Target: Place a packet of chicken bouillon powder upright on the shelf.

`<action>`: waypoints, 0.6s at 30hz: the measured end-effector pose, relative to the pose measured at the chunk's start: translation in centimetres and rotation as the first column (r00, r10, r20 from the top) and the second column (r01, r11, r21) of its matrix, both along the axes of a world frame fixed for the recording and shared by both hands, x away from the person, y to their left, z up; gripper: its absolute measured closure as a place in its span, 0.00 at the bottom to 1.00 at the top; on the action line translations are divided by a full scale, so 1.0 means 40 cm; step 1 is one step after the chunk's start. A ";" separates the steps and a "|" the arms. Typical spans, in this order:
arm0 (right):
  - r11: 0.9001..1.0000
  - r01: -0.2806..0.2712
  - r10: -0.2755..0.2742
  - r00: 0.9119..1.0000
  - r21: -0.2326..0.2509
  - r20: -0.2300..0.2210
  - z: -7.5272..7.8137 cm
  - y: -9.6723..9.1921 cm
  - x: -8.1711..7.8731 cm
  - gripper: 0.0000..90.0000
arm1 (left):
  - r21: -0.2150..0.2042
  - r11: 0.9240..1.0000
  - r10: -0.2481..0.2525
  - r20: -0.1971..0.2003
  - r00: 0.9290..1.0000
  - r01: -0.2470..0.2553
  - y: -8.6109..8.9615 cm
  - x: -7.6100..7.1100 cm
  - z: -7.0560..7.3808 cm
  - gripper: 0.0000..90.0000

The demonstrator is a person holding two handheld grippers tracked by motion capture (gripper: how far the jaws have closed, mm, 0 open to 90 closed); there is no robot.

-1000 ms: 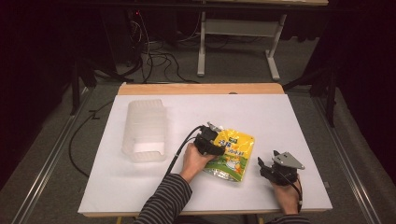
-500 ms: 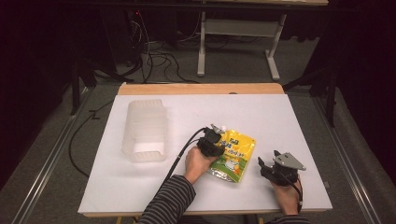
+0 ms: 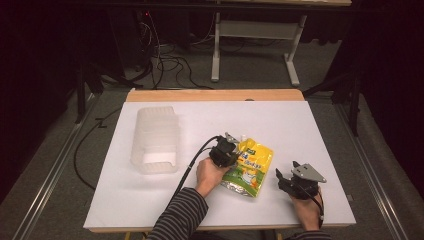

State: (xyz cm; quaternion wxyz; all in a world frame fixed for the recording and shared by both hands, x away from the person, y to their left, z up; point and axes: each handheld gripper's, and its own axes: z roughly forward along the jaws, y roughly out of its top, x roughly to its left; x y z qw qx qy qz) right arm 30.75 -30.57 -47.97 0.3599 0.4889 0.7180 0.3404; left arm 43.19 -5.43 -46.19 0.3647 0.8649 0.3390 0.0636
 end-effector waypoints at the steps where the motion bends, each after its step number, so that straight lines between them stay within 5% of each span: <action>1: 1.000 0.003 -0.003 1.000 0.003 0.000 0.000 -0.001 -0.001 0.37 | -0.027 1.000 -0.002 -0.009 1.000 0.001 0.010 0.002 0.012 0.97; 9: 1.000 0.004 -0.004 1.000 0.010 0.005 0.001 -0.004 0.000 0.37 | -0.073 0.997 -0.013 0.073 0.997 0.018 0.060 -0.027 0.090 0.98; 17: 1.000 0.011 -0.011 1.000 0.021 0.007 0.001 -0.004 -0.002 0.37 | -0.170 0.985 -0.017 0.091 0.996 0.033 0.129 -0.045 0.156 0.98; 18: 1.000 0.010 -0.010 1.000 0.014 0.002 0.001 -0.003 0.000 0.37 | -0.186 0.982 -0.014 0.118 0.993 0.036 0.141 -0.058 0.174 0.98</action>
